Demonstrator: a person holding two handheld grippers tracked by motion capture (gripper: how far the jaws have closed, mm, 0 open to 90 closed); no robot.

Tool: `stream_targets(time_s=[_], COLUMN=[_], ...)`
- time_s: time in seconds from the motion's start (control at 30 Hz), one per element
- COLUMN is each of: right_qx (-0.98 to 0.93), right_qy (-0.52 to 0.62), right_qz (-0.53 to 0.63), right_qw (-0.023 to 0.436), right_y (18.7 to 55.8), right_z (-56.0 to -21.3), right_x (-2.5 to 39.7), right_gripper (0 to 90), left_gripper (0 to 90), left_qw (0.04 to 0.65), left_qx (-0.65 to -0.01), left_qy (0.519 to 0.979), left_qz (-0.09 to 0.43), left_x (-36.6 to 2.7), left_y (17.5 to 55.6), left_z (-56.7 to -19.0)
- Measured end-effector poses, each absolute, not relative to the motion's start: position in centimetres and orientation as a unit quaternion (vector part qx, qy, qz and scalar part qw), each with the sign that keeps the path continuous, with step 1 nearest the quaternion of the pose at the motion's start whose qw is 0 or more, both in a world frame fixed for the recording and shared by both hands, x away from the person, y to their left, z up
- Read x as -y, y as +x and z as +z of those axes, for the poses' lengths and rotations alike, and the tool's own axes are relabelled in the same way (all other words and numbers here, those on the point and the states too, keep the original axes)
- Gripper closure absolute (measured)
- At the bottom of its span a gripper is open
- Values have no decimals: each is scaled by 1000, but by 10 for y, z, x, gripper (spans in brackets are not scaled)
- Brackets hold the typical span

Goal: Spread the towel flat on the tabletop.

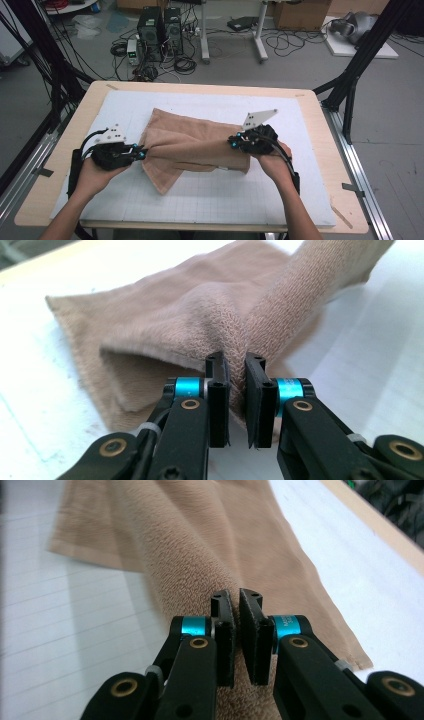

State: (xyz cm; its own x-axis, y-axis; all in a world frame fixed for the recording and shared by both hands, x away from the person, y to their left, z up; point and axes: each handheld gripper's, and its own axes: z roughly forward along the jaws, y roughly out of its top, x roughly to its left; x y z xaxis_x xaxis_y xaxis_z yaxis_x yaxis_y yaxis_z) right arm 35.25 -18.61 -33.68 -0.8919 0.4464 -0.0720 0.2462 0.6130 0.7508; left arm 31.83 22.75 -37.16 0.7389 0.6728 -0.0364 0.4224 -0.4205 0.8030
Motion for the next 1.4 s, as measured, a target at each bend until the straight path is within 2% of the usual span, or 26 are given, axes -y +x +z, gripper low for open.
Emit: stream_targets(time_s=[0.13,0.2,0.33,0.47,0.67,0.8,0.93,1.13,1.2,1.33,1.37,1.4], right_qx=[-884,-878,-885,-879,-862,-863,-881,-891,-893,-898,-899,-901], right_qy=[252,280,292,286,253,229,213,238,241,240,241,239], right_qz=[372,371,348,365,419,430,403,374,367,357,355,354], right_qw=[125,110,97,109,131,136,128,104,98,95,89,79], right_y=[394,411,424,419,386,361,348,362,365,366,366,365], right_z=[-363,-377,-397,-390,-359,-354,-372,-409,-417,-428,-429,-430], right_x=[187,190,183,186,207,217,218,209,205,200,201,201], right_gripper=[852,851,822,742,695,682,675,606,630,808,872,893], left_gripper=[842,839,822,755,643,601,591,583,580,671,709,754], left_qw=[383,392,373,389,421,431,424,372,344,337,337,338], left_qx=[-364,-393,-394,-392,-388,-369,-347,-348,-340,-332,-328,-325], left_qy=[833,821,827,819,801,805,821,850,865,869,870,872], left_qz=[165,134,146,152,177,176,159,132,138,147,147,143], left_x=[-226,-229,-225,-233,-248,-249,-237,-211,-202,-195,-196,-196], left_y=[356,371,378,370,348,328,317,331,335,334,334,333], left_z=[-392,-404,-414,-403,-380,-376,-390,-423,-433,-435,-434,-434])
